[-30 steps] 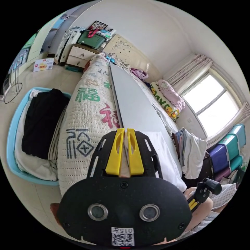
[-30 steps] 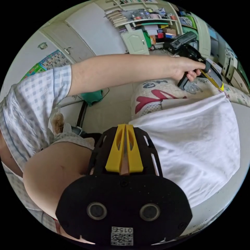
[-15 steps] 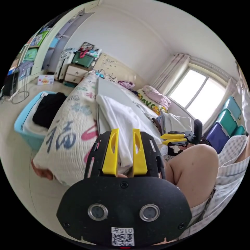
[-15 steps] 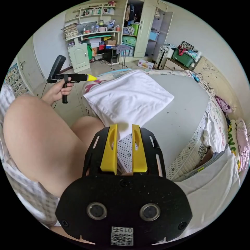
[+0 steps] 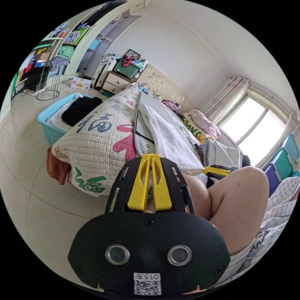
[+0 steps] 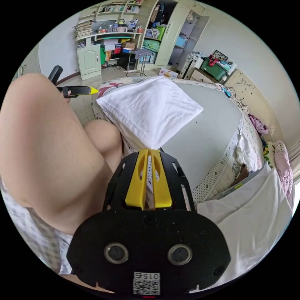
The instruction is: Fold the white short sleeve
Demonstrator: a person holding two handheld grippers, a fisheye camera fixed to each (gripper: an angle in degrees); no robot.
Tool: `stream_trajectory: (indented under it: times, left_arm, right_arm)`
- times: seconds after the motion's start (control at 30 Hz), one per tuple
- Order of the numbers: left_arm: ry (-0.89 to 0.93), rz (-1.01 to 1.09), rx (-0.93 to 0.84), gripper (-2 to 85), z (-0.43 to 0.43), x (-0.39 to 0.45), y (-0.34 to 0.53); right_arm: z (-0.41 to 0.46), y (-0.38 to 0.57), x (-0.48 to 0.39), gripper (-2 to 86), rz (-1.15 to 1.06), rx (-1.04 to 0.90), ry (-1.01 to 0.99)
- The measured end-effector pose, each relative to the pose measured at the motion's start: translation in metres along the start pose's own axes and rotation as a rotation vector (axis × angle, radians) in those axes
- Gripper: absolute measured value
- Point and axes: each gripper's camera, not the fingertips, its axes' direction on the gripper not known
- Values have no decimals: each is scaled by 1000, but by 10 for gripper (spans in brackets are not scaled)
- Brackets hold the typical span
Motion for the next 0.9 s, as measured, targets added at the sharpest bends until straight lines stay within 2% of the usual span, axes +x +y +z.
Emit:
stream_trajectory:
  times: [0.1,0.17,0.33,0.47,0.73,0.9]
  left_arm:
    - [99,8,-11,60,4,3,-2]
    - [72,23,-29,75,12,9,-4]
    - [23,72,-75,10,32,19,-9]
    - [27,52,-2,-5,14,12,-7]
    - [36,-15,-60,0,25,-14,4]
    - [40,25,-66,50,19,-20,-15]
  right_arm:
    - [5,1,1,-8,15,3,11]
    - [8,-1,2,-9,25,0,12]
    - [12,-6,7,-10,20,-10,16]
    - [12,-7,17,-10,24,-17,16]
    - [25,-22,34,0,6,-83,13]
    - [3,-22,94,54,128,-70,-129]
